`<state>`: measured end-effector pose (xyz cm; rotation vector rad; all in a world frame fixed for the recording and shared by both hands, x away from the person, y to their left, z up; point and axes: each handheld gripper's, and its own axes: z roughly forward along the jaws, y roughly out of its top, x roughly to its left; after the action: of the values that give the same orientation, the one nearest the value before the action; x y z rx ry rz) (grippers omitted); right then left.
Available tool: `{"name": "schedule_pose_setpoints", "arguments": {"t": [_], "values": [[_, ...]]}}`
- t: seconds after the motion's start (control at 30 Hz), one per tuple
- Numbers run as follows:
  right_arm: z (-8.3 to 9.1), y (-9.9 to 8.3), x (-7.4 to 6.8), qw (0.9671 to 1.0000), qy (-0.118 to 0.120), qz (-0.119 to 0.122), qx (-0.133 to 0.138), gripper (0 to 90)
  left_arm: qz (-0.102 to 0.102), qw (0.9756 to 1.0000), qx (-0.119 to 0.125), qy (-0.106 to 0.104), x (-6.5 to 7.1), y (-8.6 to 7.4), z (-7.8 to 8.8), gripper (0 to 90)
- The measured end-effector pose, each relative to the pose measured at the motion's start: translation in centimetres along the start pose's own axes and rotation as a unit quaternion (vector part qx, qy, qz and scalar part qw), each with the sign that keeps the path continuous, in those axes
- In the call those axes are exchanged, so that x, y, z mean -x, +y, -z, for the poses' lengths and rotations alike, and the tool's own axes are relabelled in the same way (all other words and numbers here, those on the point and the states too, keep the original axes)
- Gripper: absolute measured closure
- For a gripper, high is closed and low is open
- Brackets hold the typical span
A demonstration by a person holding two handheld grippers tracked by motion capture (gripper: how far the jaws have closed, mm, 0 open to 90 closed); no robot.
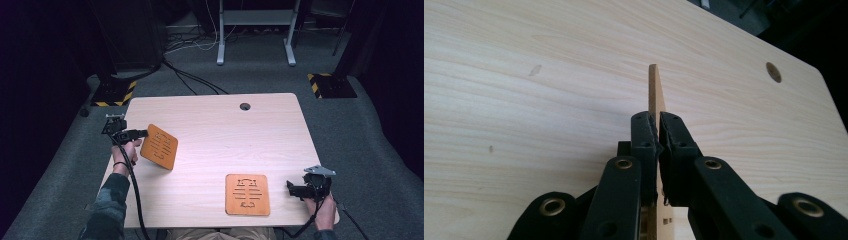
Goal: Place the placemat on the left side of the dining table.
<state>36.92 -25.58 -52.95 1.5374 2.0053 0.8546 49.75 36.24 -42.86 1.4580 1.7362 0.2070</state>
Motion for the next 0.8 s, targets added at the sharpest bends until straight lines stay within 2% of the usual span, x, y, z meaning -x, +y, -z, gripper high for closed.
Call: {"name": "schedule_pose_setpoints", "arguments": {"t": [0.17, 0.3, 0.5, 0.57, 0.73, 0.8], "values": [[0.0, 0.0, 0.0, 1.0, 0.0, 0.0, 0.0, 0.0, 0.009, 0.9999, 0.004, 0.004, -1.2, -0.4, -0.2, 84.4], [0.0, 0.0, 0.0, 1.0, 0.0, 0.0, 0.0, 0.0, 0.023, 0.9997, 0.005, 0.0, -2.0, -0.7, -0.3, 84.2], [0.0, 0.0, 0.0, 1.0, 0.0, 0.0, 0.0, 0.0, 0.021, 0.9997, 0.003, 0.007, -2.5, -0.8, -0.4, 83.7], [0.0, 0.0, 0.0, 1.0, 0.0, 0.0, 0.0, 0.0, 0.011, 0.9998, 0.002, 0.017, -2.7, -1.0, -0.5, 83.4], [0.0, 0.0, 0.0, 1.0, 0.0, 0.0, 0.0, 0.0, 0.029, 0.9995, -0.001, 0.016, -3.6, -1.3, -0.8, 82.9], [0.0, 0.0, 0.0, 1.0, 0.0, 0.0, 0.0, 0.0, 0.028, 0.9995, 0.001, 0.016, -3.9, -1.4, -0.8, 82.8]]}}
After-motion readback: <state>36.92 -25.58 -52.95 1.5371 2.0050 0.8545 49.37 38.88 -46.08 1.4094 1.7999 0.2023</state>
